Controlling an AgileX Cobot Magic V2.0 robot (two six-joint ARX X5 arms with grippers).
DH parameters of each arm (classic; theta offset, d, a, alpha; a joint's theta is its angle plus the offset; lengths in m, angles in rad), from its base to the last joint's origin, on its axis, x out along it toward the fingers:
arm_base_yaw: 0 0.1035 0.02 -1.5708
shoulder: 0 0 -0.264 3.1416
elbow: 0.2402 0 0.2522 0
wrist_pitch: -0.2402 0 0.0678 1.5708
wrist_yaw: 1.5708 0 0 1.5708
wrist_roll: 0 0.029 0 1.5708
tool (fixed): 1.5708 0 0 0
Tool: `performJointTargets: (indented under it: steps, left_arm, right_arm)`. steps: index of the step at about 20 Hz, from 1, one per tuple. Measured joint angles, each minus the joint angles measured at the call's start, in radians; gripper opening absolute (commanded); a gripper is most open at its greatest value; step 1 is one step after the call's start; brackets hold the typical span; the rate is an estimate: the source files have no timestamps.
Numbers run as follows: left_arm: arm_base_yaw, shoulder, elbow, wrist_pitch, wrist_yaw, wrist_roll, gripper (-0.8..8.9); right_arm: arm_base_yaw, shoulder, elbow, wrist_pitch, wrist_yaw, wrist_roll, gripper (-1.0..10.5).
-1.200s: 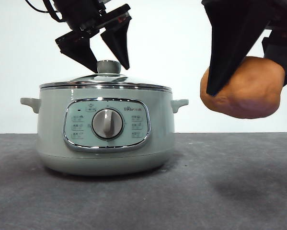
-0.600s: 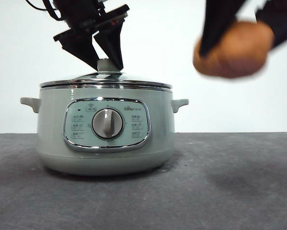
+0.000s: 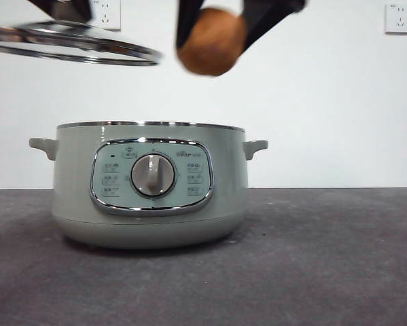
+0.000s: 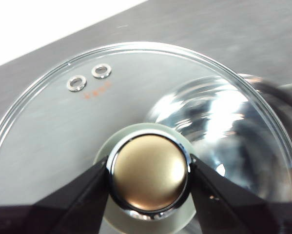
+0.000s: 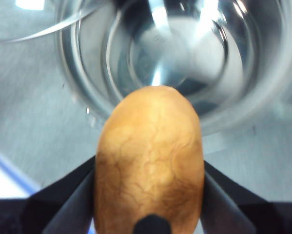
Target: Pick up the potato,open the lid,put the potato in the pot,close the lid
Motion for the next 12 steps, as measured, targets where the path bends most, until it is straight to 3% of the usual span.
performJointTargets:
  steps: [7, 12]
  left_arm:
    - [0.216, -0.032, 0.000, -0.091, 0.000, 0.014, -0.12]
    - [0.315, -0.032, 0.000, -0.097, 0.006, 0.011, -0.13]
  right_arm:
    - [-0.006, 0.357, 0.346, -0.025, 0.018, -0.024, 0.0]
    - [-0.032, 0.495, 0.439, -0.024, 0.037, -0.040, 0.0]
